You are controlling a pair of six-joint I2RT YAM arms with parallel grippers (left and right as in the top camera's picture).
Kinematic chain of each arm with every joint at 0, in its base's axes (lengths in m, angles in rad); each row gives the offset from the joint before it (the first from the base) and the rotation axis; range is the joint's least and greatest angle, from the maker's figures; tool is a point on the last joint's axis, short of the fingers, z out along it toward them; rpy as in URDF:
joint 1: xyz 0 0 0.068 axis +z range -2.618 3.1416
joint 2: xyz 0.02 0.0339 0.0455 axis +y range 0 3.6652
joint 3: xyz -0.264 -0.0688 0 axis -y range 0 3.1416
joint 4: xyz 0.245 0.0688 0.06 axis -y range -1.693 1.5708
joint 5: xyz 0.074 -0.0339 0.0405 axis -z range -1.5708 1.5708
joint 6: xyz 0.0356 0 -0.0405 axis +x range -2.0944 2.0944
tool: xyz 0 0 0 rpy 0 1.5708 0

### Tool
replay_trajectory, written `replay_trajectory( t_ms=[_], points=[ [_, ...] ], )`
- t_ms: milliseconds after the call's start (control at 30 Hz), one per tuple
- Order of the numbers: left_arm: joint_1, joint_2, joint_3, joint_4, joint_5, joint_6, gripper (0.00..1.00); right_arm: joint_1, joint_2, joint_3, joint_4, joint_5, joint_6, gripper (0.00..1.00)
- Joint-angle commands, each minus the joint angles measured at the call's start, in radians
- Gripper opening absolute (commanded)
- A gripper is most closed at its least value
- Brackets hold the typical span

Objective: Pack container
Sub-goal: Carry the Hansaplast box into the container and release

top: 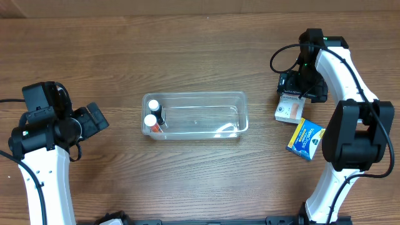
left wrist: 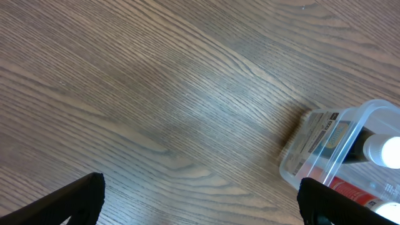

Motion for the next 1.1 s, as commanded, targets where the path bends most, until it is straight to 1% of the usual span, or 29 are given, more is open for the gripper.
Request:
replay_trajectory(
  t_ms=[0, 267, 367, 533, 733, 800, 933, 1067],
  points=[
    [0.004, 0.002, 0.002, 0.003, 0.012, 0.023, 1.0, 0.0, -0.008, 0.016, 0.0, -0.052, 0.002, 1.0],
    [0.004, 0.002, 0.002, 0.004, 0.012, 0.023, 1.0, 0.019, -0.008, -0.008, 0.007, -0.053, 0.004, 1.0],
    [0.004, 0.002, 0.002, 0.003, 0.012, 0.023, 1.0, 0.019, -0.008, -0.067, 0.052, -0.037, 0.038, 1.0],
    [0.004, 0.002, 0.002, 0.004, 0.019, 0.023, 1.0, 0.019, -0.008, -0.155, 0.129, -0.034, 0.037, 1.0],
    [0.004, 0.002, 0.002, 0.003, 0.03, 0.023, 1.0, 0.019, -0.008, -0.18, 0.167, -0.011, 0.037, 1.0],
    [0.004, 0.002, 0.002, 0.003, 0.03, 0.023, 1.0, 0.019, -0.008, -0.18, 0.168, -0.006, 0.036, 0.98],
    [0.004, 0.002, 0.002, 0.003, 0.03, 0.023, 1.0, 0.019, -0.008, -0.18, 0.167, -0.001, 0.036, 0.87],
    [0.004, 0.002, 0.002, 0.004, 0.029, 0.023, 1.0, 0.019, -0.008, -0.18, 0.164, -0.001, 0.037, 0.8]
  ],
)
